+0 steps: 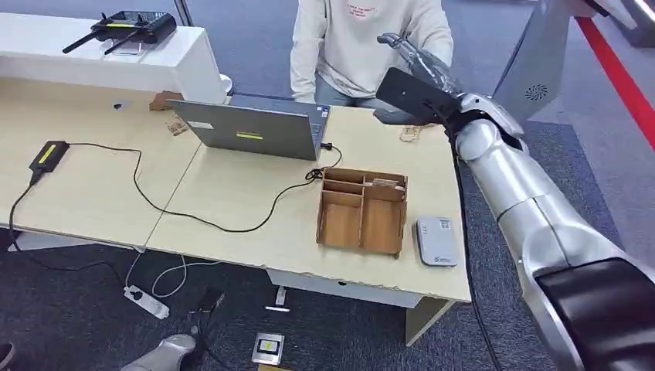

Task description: Pass the card to the sensor for recognition and then transmit it.

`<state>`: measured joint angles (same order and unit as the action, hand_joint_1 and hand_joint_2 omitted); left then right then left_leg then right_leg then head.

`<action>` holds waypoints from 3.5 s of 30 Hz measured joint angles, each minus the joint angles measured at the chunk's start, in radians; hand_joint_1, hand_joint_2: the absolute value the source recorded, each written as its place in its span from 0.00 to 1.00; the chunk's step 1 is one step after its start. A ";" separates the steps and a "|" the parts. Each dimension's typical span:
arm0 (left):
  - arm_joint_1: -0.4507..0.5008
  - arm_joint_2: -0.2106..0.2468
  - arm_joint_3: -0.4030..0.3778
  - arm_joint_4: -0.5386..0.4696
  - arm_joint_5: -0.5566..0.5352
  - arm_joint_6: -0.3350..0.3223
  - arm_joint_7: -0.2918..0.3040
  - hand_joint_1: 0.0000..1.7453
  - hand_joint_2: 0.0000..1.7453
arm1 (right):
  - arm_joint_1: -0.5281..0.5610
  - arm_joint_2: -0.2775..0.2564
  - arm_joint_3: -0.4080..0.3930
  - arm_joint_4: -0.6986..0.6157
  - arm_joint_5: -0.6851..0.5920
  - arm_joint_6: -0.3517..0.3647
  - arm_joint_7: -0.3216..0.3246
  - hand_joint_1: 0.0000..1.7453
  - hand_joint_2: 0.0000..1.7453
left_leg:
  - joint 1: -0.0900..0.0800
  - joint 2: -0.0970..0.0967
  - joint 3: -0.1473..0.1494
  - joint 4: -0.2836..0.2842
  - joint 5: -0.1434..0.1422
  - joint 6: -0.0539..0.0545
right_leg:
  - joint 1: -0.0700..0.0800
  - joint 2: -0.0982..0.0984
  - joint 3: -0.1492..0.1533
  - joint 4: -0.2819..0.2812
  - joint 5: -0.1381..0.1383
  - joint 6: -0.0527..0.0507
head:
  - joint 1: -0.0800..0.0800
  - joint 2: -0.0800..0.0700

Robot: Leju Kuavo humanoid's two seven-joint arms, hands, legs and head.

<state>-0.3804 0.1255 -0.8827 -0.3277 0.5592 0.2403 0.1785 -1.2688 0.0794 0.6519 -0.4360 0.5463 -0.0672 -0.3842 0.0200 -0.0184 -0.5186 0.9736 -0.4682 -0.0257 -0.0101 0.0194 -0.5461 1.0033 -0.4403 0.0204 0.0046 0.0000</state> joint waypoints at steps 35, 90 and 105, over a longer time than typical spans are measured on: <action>0.025 -0.004 -0.001 0.003 -0.013 0.037 -0.068 0.00 0.00 | 0.399 -0.042 0.131 -0.216 0.387 -0.135 0.443 0.00 1.00 | 0.000 0.000 0.000 0.000 0.000 0.000 | 0.001 0.000 0.000 0.000 0.000 0.000 | 0.000 0.000; 0.018 -0.011 0.000 0.012 -0.089 0.038 -0.063 0.00 0.00 | 0.287 0.047 0.122 -0.040 0.462 -0.132 0.340 0.00 1.00 | 0.000 0.000 0.000 0.000 0.000 0.000 | 0.000 0.000 0.000 0.000 0.000 0.000 | 0.000 0.000; 0.019 -0.009 0.001 0.013 -0.132 0.041 -0.075 0.00 0.00 | 0.309 0.028 0.122 0.003 0.469 -0.167 0.380 0.00 1.00 | 0.000 0.000 0.000 0.000 0.000 0.000 | 0.000 0.000 0.000 0.000 0.000 0.000 | 0.000 0.000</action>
<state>-0.3619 0.1167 -0.8820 -0.3151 0.4269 0.2815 0.1038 -0.9598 0.1076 0.7740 -0.4334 1.0151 -0.2338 -0.0042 0.0203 -0.0182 -0.5188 0.9733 -0.4683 -0.0258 -0.0096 0.0194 -0.5464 1.0033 -0.4406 0.0201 0.0049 0.0000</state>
